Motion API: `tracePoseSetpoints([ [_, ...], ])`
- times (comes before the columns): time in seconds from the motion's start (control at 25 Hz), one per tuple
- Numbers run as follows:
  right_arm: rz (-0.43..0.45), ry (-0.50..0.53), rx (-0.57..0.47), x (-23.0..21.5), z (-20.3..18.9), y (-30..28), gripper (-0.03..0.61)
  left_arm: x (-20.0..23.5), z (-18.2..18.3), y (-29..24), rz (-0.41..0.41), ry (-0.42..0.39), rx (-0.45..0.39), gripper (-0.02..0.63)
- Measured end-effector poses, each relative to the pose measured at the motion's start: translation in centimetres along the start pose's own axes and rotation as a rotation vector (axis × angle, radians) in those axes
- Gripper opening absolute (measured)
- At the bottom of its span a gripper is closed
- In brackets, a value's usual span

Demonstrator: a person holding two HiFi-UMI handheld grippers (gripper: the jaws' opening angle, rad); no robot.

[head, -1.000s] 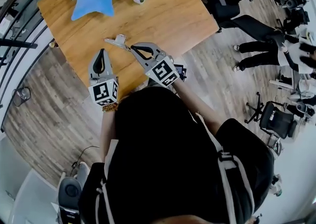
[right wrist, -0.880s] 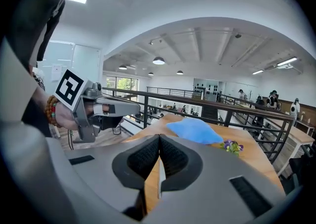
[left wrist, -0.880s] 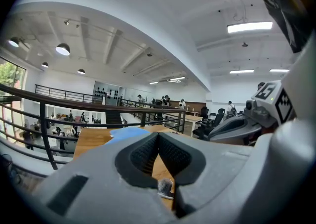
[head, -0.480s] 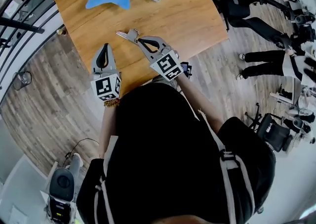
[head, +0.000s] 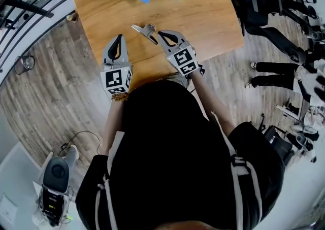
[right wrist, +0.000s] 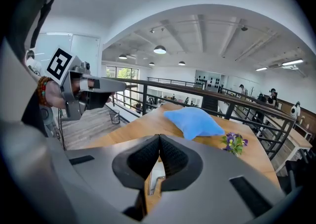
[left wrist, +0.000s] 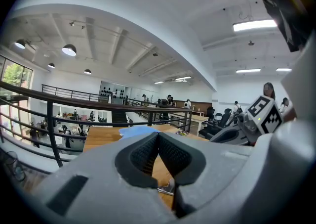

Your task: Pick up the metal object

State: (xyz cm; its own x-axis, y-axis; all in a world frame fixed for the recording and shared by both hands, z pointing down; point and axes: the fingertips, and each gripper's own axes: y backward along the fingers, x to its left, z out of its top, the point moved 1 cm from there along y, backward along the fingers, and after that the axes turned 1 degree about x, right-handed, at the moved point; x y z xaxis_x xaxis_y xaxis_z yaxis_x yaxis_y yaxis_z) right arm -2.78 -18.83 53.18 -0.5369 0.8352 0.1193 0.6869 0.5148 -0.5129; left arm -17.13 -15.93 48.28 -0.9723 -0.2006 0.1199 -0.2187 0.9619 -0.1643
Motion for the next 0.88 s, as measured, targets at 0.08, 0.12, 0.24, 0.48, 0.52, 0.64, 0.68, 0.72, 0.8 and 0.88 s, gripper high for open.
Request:
tracePoseSetpoints([
  [0.08, -0.007, -0.009, 0.025, -0.3, -1.1, -0.3, 0.001, 0.0, -0.2, 0.0, -0.002, 0.002, 0.007, 0.008],
  [0.12, -0.009, -0.016, 0.036, -0.4, -1.6, -0.4, 0.002, 0.1, -0.3, 0.0, -0.004, 0.002, 0.011, 0.008],
  [0.24, -0.012, -0.028, 0.064, -1.0, -3.0, -0.4, 0.002, 0.2, -0.5, -0.1, -0.009, 0.001, 0.013, 0.008],
  [0.48, 0.004, 0.008, 0.120, -1.1, -5.4, -1.2, 0.006, 0.1, -1.0, -0.5, -0.018, 0.003, 0.023, 0.008],
  [0.52, 0.006, 0.014, 0.129, -1.0, -5.7, -1.6, 0.009, 0.0, -1.1, -0.5, -0.021, 0.002, 0.023, 0.008],
  [0.64, 0.017, 0.052, 0.162, -0.4, -6.7, -3.0, 0.020, 0.0, -1.1, -0.2, -0.022, 0.001, 0.022, 0.008],
  [0.68, 0.024, 0.065, 0.175, -0.2, -7.1, -3.5, 0.026, 0.0, -1.1, -0.1, -0.019, 0.001, 0.023, 0.008],
  [0.72, 0.032, 0.076, 0.187, 0.1, -7.4, -3.9, 0.035, 0.1, -1.1, 0.0, -0.015, 0.001, 0.024, 0.008],
  [0.8, 0.044, 0.087, 0.211, 0.4, -8.2, -4.6, 0.043, 0.1, -1.1, 0.1, -0.008, 0.001, 0.027, 0.008],
  [0.88, 0.052, 0.082, 0.236, 0.6, -9.2, -5.2, 0.046, 0.2, -1.2, 0.0, -0.005, 0.003, 0.032, 0.008],
])
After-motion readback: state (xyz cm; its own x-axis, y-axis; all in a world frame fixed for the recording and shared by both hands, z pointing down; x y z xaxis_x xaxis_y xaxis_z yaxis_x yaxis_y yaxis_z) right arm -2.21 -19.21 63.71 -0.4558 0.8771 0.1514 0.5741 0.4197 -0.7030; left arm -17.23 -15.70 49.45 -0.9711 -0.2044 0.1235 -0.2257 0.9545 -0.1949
